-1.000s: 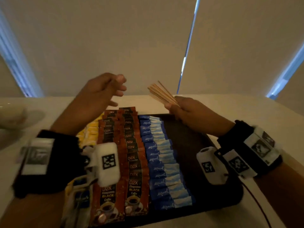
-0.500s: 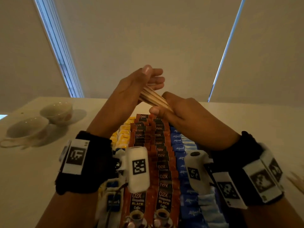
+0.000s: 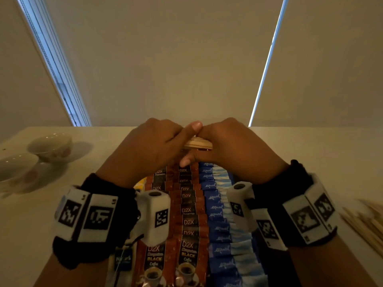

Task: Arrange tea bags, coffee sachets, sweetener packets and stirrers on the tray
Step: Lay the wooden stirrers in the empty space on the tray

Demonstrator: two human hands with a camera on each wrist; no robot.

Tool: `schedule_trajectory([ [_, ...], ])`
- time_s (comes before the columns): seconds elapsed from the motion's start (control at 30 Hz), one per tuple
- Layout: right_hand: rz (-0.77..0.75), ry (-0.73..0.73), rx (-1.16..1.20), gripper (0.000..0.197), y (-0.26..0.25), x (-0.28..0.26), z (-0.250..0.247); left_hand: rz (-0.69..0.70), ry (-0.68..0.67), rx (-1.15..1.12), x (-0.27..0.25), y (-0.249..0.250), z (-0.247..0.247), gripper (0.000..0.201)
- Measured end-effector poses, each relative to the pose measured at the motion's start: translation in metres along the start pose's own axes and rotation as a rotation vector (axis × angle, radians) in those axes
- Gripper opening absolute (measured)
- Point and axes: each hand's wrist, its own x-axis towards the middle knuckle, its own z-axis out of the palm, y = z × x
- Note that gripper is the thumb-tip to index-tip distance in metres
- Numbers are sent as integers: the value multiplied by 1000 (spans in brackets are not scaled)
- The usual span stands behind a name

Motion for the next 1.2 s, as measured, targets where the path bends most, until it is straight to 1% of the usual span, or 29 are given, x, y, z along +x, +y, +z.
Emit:
schedule_trajectory([
  [0.07,3,1,7,67,3,-2,-4,-13,10,-14,1,-1,4,63],
  [0.13,-9,33,64,74,5,-3,-5,-8,39,-73,1,-3,6,60],
  [0.2,4,75,158,69,6,-4,-5,-7,63,-121,1,-4,7,60],
  [0.27,55,167,296,62,8,-4,-9,-29,103,-165,1,-5,4,56],
  [0.3,92,239,396,58,9,-5,-11,-44,127,-195,0,-6,2,54],
  [0.37,190,400,642,50,12,-5,-12,-54,187,-227,-1,-6,-1,54],
  [0.43,320,497,803,47,11,-3,-6,-34,215,-213,-1,-4,1,55],
  [0.5,463,535,930,47,7,1,3,12,220,-149,0,1,6,53],
  [0.53,521,532,1006,48,5,2,5,33,225,-111,0,3,7,51],
  [0.57,556,512,1072,49,4,2,7,42,234,-78,1,4,7,50],
  [0.63,566,463,1128,49,1,2,10,42,270,-19,1,4,2,50],
  [0.7,544,448,1119,47,-1,2,13,33,279,-2,1,3,-1,50],
  [0.8,479,412,1057,41,-2,1,15,0,230,-95,-2,2,-5,47],
  [0.9,383,278,1038,31,0,0,5,8,251,-147,-4,0,-12,48],
  [0.97,277,143,894,36,1,-2,-4,23,270,-173,-5,-2,-15,47],
  [1.03,172,40,647,51,-1,-4,-7,42,270,-173,-4,-3,-15,46],
  [1.1,102,11,439,63,-5,-4,-4,54,267,-157,-3,-3,-12,41],
  [1.17,53,13,323,70,-5,-3,2,42,275,-162,-3,-5,-9,38],
  [1.2,42,12,290,70,-5,-2,3,23,279,-194,-2,-7,-10,38],
])
